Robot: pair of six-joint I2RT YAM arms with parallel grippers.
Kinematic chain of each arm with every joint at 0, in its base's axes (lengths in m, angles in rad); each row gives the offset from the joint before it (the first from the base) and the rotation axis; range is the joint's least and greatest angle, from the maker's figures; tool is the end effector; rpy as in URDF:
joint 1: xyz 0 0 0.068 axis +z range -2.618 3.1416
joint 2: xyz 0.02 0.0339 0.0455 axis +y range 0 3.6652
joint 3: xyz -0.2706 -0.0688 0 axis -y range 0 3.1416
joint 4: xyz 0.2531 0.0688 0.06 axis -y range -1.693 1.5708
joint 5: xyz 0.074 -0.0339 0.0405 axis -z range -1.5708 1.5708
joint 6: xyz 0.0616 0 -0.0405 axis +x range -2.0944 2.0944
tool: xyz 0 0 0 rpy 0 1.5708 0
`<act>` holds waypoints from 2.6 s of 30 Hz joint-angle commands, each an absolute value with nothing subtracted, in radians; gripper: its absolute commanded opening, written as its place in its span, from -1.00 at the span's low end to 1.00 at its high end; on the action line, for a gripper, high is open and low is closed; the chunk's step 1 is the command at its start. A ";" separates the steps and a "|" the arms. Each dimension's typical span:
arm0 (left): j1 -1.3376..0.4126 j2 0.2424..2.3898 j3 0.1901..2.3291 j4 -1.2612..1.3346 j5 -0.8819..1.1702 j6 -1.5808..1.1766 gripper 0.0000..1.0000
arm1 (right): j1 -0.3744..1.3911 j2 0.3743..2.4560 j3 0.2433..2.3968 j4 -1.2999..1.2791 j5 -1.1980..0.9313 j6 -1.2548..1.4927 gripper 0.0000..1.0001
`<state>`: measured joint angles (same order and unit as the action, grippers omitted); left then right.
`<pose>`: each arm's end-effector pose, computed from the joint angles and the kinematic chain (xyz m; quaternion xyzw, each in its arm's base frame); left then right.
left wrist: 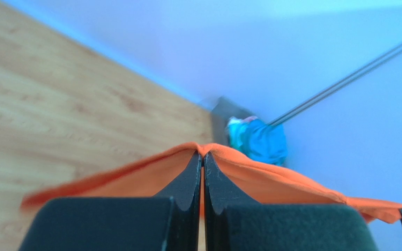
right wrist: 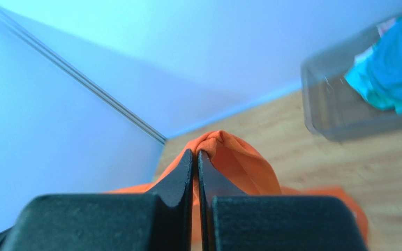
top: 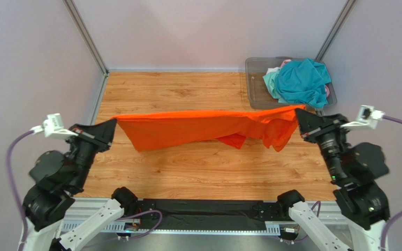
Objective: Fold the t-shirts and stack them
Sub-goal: Flatten the tshirt out
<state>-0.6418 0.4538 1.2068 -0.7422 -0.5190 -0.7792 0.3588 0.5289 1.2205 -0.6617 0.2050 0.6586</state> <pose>0.0567 -0.0042 0.4504 -0.2286 0.6656 -0.3113 0.6386 0.0768 0.0154 0.4617 0.1761 0.6741 0.2854 0.6582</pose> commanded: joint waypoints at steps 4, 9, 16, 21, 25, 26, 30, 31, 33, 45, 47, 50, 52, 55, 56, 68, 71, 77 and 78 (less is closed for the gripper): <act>-0.647 0.492 1.496 -0.666 -0.304 -0.647 -1.00 | 0.359 0.615 1.607 -0.725 0.120 0.571 -0.99; -0.646 0.572 1.732 -0.683 -0.197 -0.608 -1.00 | 0.359 0.696 1.833 -0.776 0.075 0.565 -1.00; -0.646 0.678 1.966 -0.721 -0.121 -0.586 -1.00 | 0.360 0.782 2.077 -0.769 -0.054 0.549 -1.00; -0.646 0.686 1.961 -0.738 -0.162 -0.571 -1.00 | 0.359 0.821 2.108 -0.756 -0.055 0.531 -1.00; -0.647 0.683 1.831 -0.727 -0.387 -0.503 -1.00 | 0.359 0.828 1.956 -0.710 -0.002 0.496 -1.00; -0.647 0.687 1.788 -0.716 -0.449 -0.496 -1.00 | 0.359 0.825 1.898 -0.683 0.009 0.486 -1.00; -0.646 0.771 1.533 -0.657 -0.757 -0.491 -1.00 | 0.359 0.873 1.671 -0.583 0.133 0.442 -1.00; -0.647 0.800 1.504 -0.666 -0.856 -0.506 -1.00 | 0.357 0.891 1.573 -0.566 0.179 0.431 -1.00; -0.606 0.896 1.404 -0.680 -0.861 -0.593 -1.00 | 0.356 0.945 1.478 -0.503 0.219 0.417 -1.00; -0.229 1.661 1.221 -0.371 -0.269 -0.519 -1.00 | 0.301 1.587 1.189 -0.149 0.126 0.330 -1.00; -0.222 1.749 1.242 -0.362 -0.255 -0.517 -1.00 | 0.299 1.696 1.222 -0.158 0.129 0.350 -0.99; -0.210 1.795 1.258 -0.354 -0.255 -0.520 -1.00 | 0.301 1.771 1.273 -0.172 0.126 0.370 -1.00; -0.204 1.801 1.258 -0.354 -0.265 -0.520 -1.00 | 0.301 1.792 1.290 -0.173 0.141 0.380 -1.00; -0.186 1.796 1.253 -0.359 -0.267 -0.537 -1.00 | 0.301 1.822 1.321 -0.207 0.143 0.393 -0.99; -0.181 1.795 1.255 -0.365 -0.267 -0.541 -1.00 | 0.301 1.828 1.331 -0.219 0.138 0.394 -1.00; -0.094 1.764 1.304 -0.437 -0.313 -0.555 -1.00 | 0.325 1.864 1.417 -0.299 0.198 0.600 -0.87; -0.084 1.807 1.347 -0.457 -0.287 -0.534 -0.59 | 0.325 1.948 1.537 -0.377 0.242 0.618 -0.29; -0.083 1.763 1.402 -0.577 -0.281 -0.557 0.99 | 0.331 1.909 1.573 -0.506 0.183 0.523 0.98; -0.083 1.740 1.393 -0.577 -0.270 -0.560 0.99 | 0.333 1.878 1.553 -0.511 0.175 0.514 1.00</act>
<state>-0.0860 1.8069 1.3834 -0.5102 -0.2882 -0.5514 0.3252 1.9701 1.5726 -0.4381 0.1806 0.5537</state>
